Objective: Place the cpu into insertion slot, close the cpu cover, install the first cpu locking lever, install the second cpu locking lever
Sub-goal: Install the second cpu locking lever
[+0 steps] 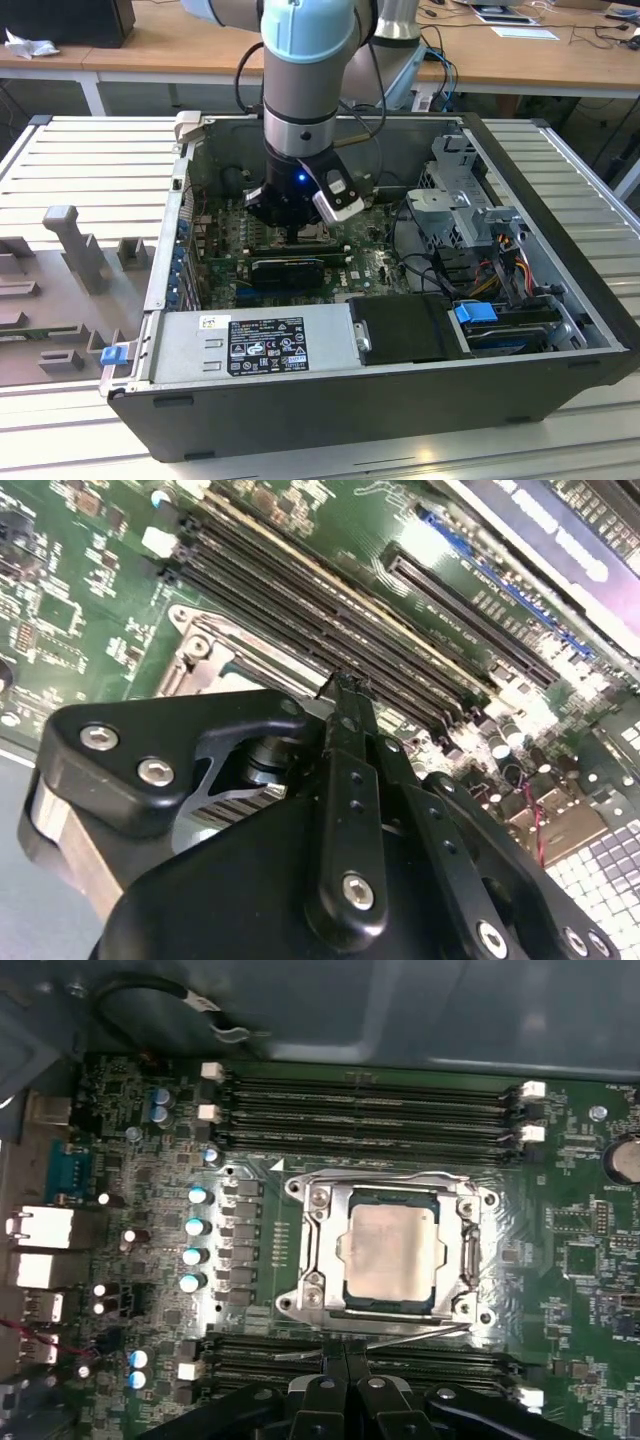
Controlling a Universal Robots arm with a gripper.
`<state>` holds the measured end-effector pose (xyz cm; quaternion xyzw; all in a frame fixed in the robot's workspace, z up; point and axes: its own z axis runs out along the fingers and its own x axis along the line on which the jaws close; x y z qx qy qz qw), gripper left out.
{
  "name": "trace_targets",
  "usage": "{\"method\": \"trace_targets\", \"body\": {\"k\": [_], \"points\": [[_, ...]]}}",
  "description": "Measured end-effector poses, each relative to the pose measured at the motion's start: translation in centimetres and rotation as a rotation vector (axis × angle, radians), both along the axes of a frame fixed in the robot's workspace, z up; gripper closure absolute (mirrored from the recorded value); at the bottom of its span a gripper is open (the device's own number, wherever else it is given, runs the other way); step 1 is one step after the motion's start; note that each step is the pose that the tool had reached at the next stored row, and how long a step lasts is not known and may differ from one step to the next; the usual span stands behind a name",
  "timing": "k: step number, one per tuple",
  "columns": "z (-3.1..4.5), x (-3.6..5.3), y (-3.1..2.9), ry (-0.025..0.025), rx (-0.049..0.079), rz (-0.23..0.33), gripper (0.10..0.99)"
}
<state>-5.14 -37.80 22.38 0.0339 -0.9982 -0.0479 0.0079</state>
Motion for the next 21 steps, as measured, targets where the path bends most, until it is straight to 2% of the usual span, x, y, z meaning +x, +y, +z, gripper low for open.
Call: {"method": "trace_targets", "body": {"k": [3,5,7,9,11,17,19,20,21], "points": [[-0.21,-0.58,-0.02,0.0000,0.018,0.008,0.980],[-0.38,-1.34,-0.03,-0.0001,0.042,0.012,0.980],[-0.58,-1.72,-0.10,-0.0002,0.052,0.013,0.980],[-0.75,-1.82,-0.22,-0.0001,0.062,0.013,0.980],[-1.03,-1.83,-0.41,-0.0002,0.079,0.013,0.980],[-1.81,-1.84,-0.85,-0.0003,0.106,0.013,0.980],[-2.13,-1.84,-1.01,-0.0005,0.131,0.013,0.980],[-2.23,-1.83,-1.03,-0.0008,0.150,0.013,0.980],[-2.31,-1.83,-1.04,-0.0008,0.160,0.013,0.980]]}}
